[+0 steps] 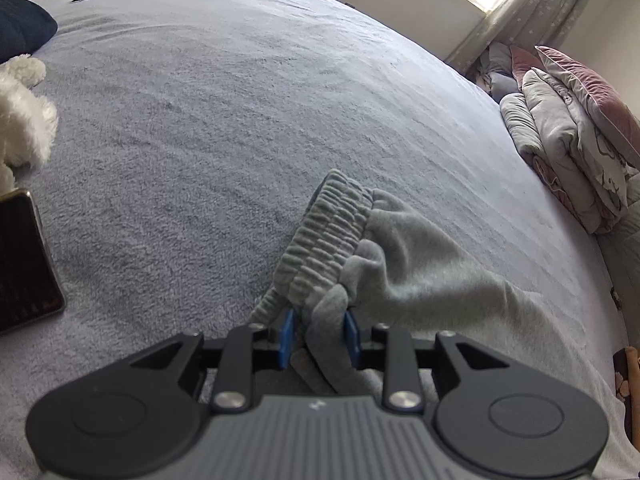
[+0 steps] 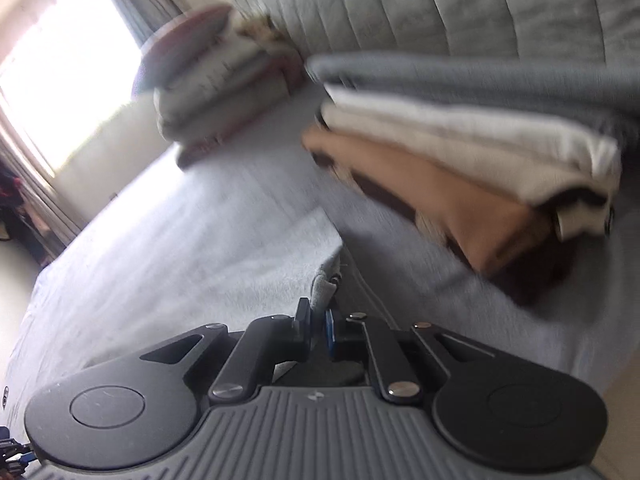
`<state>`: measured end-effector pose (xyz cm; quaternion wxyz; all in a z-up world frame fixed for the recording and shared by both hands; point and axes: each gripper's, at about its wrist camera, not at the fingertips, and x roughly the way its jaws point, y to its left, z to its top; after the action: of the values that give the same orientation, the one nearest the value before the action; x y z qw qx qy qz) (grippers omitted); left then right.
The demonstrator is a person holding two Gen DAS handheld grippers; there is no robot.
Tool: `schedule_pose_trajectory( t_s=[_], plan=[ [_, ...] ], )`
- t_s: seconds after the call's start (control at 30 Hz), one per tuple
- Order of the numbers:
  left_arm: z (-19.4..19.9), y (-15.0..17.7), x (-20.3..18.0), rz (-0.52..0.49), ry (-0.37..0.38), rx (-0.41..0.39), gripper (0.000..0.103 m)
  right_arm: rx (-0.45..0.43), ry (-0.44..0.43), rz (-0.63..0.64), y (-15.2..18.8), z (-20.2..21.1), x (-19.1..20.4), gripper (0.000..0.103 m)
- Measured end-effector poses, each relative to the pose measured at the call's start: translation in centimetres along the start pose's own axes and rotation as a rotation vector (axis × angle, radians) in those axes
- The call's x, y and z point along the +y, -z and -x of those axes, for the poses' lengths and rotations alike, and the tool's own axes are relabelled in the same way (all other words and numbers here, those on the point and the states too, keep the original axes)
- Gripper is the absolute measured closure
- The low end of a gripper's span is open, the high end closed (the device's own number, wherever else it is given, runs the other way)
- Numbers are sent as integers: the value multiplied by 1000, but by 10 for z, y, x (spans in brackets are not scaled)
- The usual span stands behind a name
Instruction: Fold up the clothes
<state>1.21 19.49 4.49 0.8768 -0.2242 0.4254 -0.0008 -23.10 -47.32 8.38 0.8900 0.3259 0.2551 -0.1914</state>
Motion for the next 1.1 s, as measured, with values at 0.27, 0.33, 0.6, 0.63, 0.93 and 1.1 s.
schedule_pose_trajectory(
  t_s=[0.27, 0.33, 0.6, 0.63, 0.93, 1.1],
  plan=[
    [0, 1, 3, 17, 13, 4, 77, -63, -57, 48, -2, 16, 11, 95],
    [1, 0, 3, 17, 12, 1, 77, 17, -16, 6, -1, -4, -4, 95],
    [4, -1, -1, -9, 0, -25, 79, -86, -164, -2, -4, 24, 1, 95],
    [3, -1, -1, -10, 0, -20, 79, -60, -130, 6, -3, 18, 0, 95],
    [5, -2, -11, -41, -26, -30, 83, 120, -65, 14, 13, -1, -25, 95],
    [6, -1, -10, -42, -33, -25, 83, 212, 53, 129, 26, -12, -22, 93]
  ],
)
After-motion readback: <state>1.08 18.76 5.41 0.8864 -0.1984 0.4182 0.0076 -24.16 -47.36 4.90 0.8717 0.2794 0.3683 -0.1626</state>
